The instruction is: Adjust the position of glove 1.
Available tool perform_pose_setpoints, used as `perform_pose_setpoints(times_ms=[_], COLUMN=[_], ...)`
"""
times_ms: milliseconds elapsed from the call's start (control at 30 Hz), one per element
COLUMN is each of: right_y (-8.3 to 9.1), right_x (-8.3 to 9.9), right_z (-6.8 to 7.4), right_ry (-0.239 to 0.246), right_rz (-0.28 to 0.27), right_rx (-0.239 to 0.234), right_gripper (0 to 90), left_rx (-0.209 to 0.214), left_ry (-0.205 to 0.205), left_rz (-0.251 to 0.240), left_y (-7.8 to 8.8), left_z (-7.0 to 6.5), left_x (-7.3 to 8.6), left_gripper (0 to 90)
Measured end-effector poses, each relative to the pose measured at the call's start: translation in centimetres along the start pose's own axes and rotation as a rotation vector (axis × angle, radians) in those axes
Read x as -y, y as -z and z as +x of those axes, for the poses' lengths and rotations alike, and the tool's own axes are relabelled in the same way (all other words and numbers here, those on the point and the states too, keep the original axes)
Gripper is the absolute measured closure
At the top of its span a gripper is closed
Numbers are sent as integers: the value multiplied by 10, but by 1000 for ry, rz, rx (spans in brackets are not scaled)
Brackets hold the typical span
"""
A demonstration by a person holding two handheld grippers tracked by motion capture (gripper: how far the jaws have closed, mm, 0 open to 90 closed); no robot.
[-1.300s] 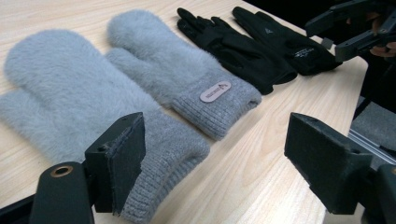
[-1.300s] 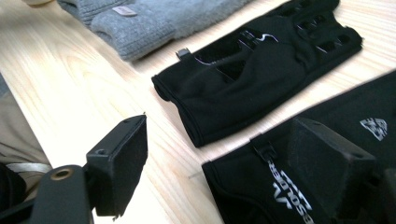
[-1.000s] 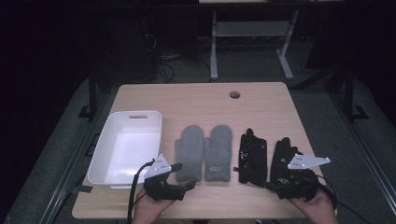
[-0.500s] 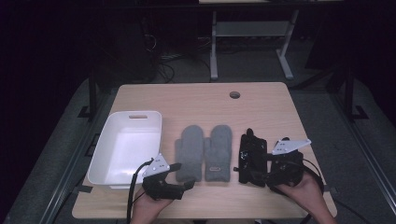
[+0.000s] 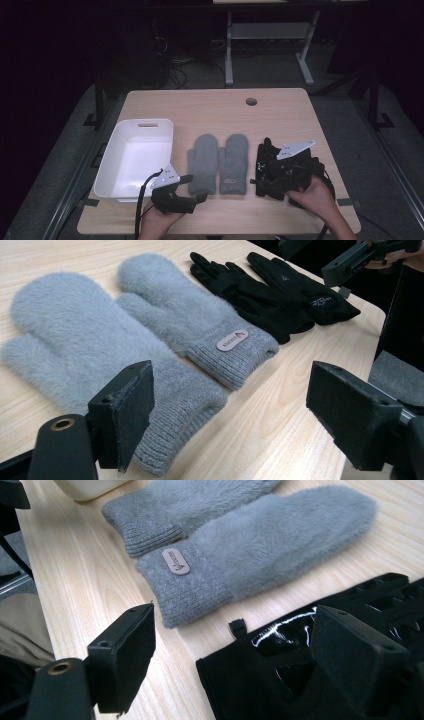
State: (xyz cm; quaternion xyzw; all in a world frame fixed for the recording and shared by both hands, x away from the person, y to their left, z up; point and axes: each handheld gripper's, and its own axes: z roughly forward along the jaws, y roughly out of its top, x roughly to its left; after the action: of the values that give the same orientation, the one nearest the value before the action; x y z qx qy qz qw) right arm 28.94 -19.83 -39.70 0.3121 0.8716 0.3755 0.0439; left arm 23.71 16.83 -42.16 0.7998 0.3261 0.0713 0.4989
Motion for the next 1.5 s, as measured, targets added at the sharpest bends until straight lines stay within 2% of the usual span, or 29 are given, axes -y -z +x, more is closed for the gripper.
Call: perform_pose_setpoints(times_ms=[367, 633, 867, 1033, 1233, 1500], right_y=[-11, -20, -29, -42, -61, -90], right_x=[-17, -33, -47, -60, -71, -78], right_z=[0, 1, -3, -5, -9, -14], right_ry=[31, 59, 83, 103, 150, 178], right_rz=[18, 34, 55, 82, 127, 189], right_rx=[-16, -28, -26, -31, -30, -29], right_gripper=[181, 183, 202, 213, 226, 261], left_rx=[3, 4, 9, 8, 14, 10], left_ry=[10, 5, -2, 2, 14, 10], left_rz=[-1, 4, 7, 0, -5, -9], left_y=[2, 2, 1, 3, 2, 4], left_z=[2, 2, 3, 3, 4, 4], left_x=[1, 1, 1, 0, 0, -1], left_gripper=[191, 192, 192, 192, 192, 192])
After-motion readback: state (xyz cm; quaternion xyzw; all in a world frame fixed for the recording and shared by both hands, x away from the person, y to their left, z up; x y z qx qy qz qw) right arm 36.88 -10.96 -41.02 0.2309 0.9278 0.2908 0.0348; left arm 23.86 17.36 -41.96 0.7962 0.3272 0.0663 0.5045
